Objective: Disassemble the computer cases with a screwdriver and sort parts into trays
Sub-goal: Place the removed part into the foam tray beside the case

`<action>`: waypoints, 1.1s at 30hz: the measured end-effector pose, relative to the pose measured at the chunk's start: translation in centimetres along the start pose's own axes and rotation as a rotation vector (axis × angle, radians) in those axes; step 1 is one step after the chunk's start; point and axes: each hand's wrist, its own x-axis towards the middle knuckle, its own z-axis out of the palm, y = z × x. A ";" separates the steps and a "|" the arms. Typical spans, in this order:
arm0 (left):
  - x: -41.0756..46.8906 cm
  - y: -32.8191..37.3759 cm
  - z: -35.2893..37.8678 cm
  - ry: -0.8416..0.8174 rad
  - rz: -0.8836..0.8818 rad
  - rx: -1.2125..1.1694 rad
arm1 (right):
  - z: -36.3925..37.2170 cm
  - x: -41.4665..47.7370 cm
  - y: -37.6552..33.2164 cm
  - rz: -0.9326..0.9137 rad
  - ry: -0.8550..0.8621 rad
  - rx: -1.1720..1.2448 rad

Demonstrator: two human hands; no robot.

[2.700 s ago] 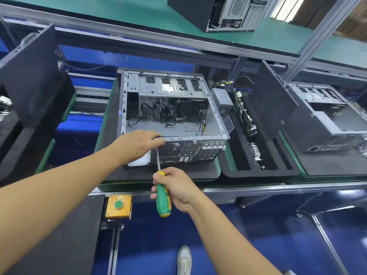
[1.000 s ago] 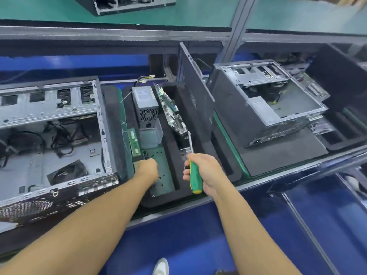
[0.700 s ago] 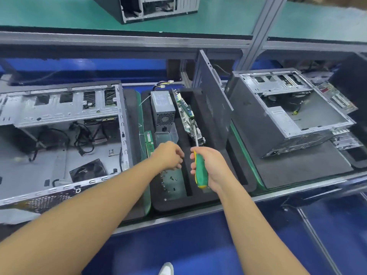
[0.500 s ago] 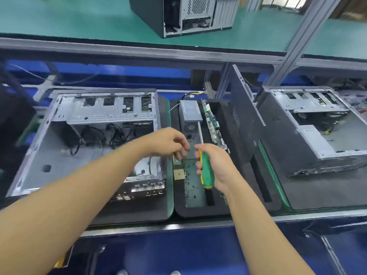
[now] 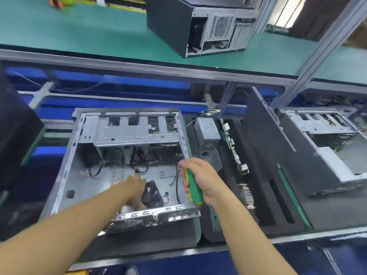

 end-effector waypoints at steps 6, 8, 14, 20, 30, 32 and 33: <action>0.9 1.7 -0.2 0.021 0.018 -0.048 | 1.7 0.5 0.8 0.044 0.105 0.013; 1.0 0.9 -0.6 -0.030 0.054 -0.237 | 2.0 0.4 1.2 0.056 0.124 0.014; -0.2 -3.5 -4.4 -0.041 0.298 -0.478 | 2.3 0.3 1.3 0.047 0.163 -0.016; -3.5 -5.1 -11.0 0.080 0.517 -0.670 | 2.8 0.6 0.5 -0.043 0.144 -0.103; -7.9 -3.2 -18.4 0.392 0.725 -0.951 | 2.7 0.0 -4.0 -0.353 0.169 -0.177; -7.9 -2.7 -18.3 0.252 0.799 -1.148 | 1.8 -0.7 -5.1 -0.394 0.210 -0.183; -7.6 -2.3 -18.1 0.194 0.821 -1.208 | 1.2 -1.1 -5.5 -0.402 0.238 -0.186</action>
